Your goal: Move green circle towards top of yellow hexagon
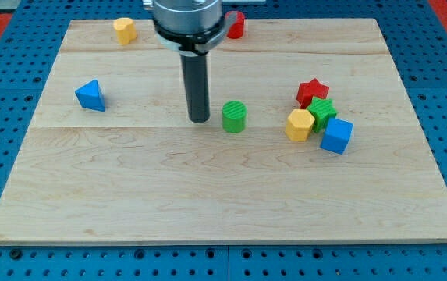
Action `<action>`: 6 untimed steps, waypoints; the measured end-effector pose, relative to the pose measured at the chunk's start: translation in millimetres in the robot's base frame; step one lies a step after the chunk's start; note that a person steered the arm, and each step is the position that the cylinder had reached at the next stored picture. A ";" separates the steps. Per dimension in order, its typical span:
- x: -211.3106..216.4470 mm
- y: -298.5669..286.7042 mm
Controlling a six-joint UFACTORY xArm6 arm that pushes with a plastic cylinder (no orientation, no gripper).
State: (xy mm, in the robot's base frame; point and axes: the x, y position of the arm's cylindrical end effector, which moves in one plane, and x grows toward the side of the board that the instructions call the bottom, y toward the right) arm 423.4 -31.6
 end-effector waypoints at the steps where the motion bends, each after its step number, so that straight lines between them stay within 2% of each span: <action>1: -4.7 15.8; 3: -21.2 39.9; 4: -17.0 17.8; 6: 27.8 16.2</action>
